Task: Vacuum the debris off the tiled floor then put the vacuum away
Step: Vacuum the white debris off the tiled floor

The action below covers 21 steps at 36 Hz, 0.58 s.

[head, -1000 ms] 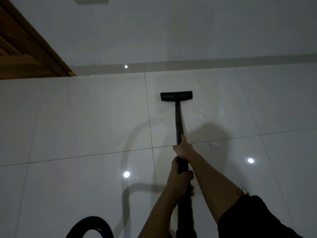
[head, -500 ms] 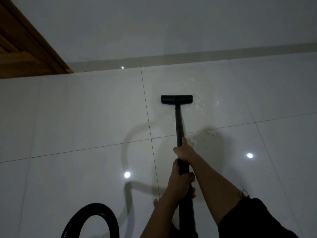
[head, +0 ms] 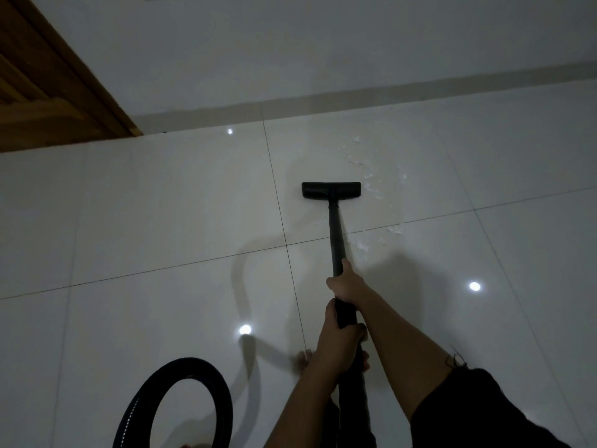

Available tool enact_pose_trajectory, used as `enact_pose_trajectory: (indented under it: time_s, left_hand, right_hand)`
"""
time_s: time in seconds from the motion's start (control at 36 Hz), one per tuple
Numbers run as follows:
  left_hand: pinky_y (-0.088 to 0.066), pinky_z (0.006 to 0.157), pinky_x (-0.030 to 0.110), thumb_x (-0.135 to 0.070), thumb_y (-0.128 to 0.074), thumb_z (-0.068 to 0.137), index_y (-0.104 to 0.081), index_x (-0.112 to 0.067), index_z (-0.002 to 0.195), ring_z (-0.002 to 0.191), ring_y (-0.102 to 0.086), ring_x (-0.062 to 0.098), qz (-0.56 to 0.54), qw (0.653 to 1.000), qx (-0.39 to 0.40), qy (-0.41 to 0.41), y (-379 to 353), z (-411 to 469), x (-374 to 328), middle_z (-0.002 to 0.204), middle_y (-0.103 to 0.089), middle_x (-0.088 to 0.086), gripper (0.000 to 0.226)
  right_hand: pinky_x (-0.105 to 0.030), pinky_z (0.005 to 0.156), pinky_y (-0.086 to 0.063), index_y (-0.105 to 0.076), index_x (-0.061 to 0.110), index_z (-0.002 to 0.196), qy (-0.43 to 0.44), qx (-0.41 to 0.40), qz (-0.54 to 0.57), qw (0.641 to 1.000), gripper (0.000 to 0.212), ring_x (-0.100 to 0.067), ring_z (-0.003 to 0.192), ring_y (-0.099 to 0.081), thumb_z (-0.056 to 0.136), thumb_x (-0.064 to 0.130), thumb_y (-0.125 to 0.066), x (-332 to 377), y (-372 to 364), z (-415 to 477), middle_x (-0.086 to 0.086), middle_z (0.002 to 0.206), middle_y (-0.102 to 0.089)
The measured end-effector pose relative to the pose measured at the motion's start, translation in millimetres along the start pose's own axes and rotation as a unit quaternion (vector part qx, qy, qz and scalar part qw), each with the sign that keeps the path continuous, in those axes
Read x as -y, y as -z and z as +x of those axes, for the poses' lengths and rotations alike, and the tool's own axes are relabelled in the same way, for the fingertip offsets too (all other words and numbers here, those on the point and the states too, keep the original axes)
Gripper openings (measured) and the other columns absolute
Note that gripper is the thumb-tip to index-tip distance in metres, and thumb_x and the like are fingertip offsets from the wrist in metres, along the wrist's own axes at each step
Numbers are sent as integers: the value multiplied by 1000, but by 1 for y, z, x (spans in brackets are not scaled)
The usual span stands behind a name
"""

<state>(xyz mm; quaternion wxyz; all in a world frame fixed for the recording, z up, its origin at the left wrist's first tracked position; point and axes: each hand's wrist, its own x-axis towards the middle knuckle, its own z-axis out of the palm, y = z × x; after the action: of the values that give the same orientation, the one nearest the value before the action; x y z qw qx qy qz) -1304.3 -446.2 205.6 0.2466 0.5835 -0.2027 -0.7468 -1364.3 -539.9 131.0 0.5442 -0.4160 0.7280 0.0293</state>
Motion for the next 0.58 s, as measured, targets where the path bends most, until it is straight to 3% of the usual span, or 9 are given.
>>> enact_pose_trajectory:
  time_s: [0.39, 0.58]
  left_hand:
    - [-44, 42, 24, -4, -47, 86, -36, -24, 131, 40, -50, 12, 14, 1000, 0, -2, -13, -36, 45, 80, -54, 13, 50]
    - [-42, 39, 21, 2, -45, 89, -36, -16, 127, 37, -47, 9, 5, 1000, 2, -8, -23, -53, 65, 78, -50, 12, 44]
  right_hand:
    - [-38, 94, -46, -3, 19, 152, -1, 3, -1, 1000, 72, -32, 114, -55, 94, 16, -46, -41, -14, -38, -19, 132, -49]
    - [-36, 89, -46, -3, 20, 152, -4, 14, -8, 1000, 72, -30, 104, -56, 94, 13, -45, -63, -23, -58, -19, 129, -51]
